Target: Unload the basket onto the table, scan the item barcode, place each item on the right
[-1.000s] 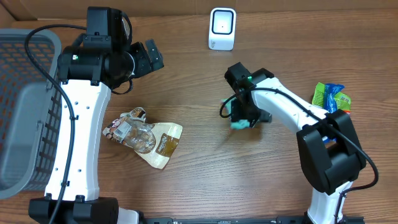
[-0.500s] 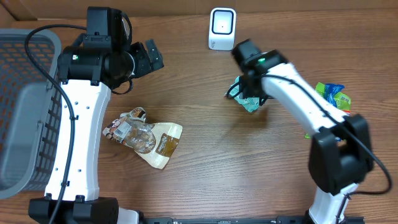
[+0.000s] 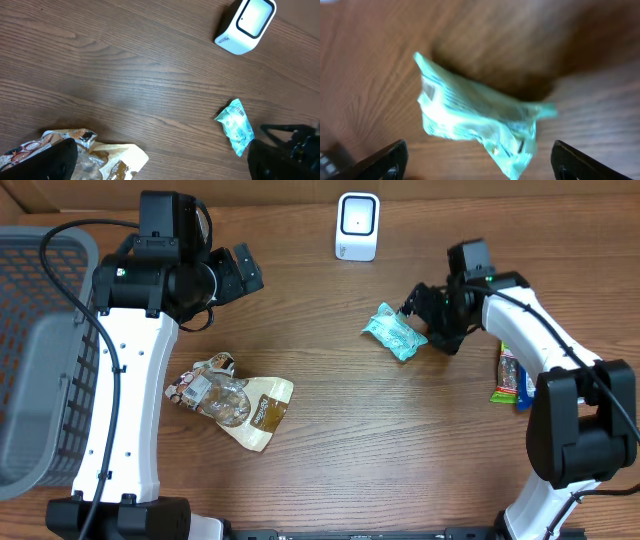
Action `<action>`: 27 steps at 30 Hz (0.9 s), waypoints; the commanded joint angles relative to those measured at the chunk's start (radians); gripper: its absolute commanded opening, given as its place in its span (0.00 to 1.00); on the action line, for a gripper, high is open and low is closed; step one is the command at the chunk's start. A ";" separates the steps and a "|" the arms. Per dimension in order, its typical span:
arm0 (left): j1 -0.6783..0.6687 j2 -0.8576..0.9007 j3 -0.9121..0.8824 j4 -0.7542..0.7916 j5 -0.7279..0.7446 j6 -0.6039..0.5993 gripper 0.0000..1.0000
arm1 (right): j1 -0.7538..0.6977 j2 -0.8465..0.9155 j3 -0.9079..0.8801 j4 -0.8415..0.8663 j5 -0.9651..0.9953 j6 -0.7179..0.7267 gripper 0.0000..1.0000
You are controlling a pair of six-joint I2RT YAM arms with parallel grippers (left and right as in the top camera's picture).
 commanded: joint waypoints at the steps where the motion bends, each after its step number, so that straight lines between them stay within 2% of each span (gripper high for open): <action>1: -0.002 0.011 0.003 0.004 -0.006 -0.003 1.00 | 0.002 -0.010 -0.053 0.027 -0.078 0.066 0.89; 5: -0.002 0.011 0.003 0.004 -0.006 -0.003 1.00 | 0.002 -0.010 -0.124 0.099 -0.037 0.127 0.80; 13: -0.002 0.011 0.003 0.004 -0.006 -0.003 1.00 | 0.002 -0.009 -0.267 0.314 0.011 0.248 0.72; 16: -0.002 0.011 0.003 0.004 -0.006 -0.003 1.00 | 0.002 -0.009 -0.281 0.380 0.026 0.251 0.67; 17: -0.002 0.011 0.003 0.004 -0.006 -0.003 1.00 | 0.003 -0.009 -0.281 0.404 0.048 0.251 0.63; 19: -0.002 0.011 0.003 0.004 -0.006 -0.003 1.00 | 0.003 -0.009 -0.281 0.431 0.062 0.250 0.47; 22: -0.002 0.011 0.003 0.004 -0.006 -0.003 1.00 | 0.003 -0.009 -0.281 0.433 0.079 0.249 0.12; 24: -0.002 0.011 0.003 0.004 -0.006 -0.003 1.00 | 0.003 -0.009 -0.281 0.431 0.079 0.243 0.04; 27: -0.002 0.011 0.003 0.004 -0.006 -0.003 1.00 | 0.000 -0.010 -0.279 0.447 0.061 0.178 0.04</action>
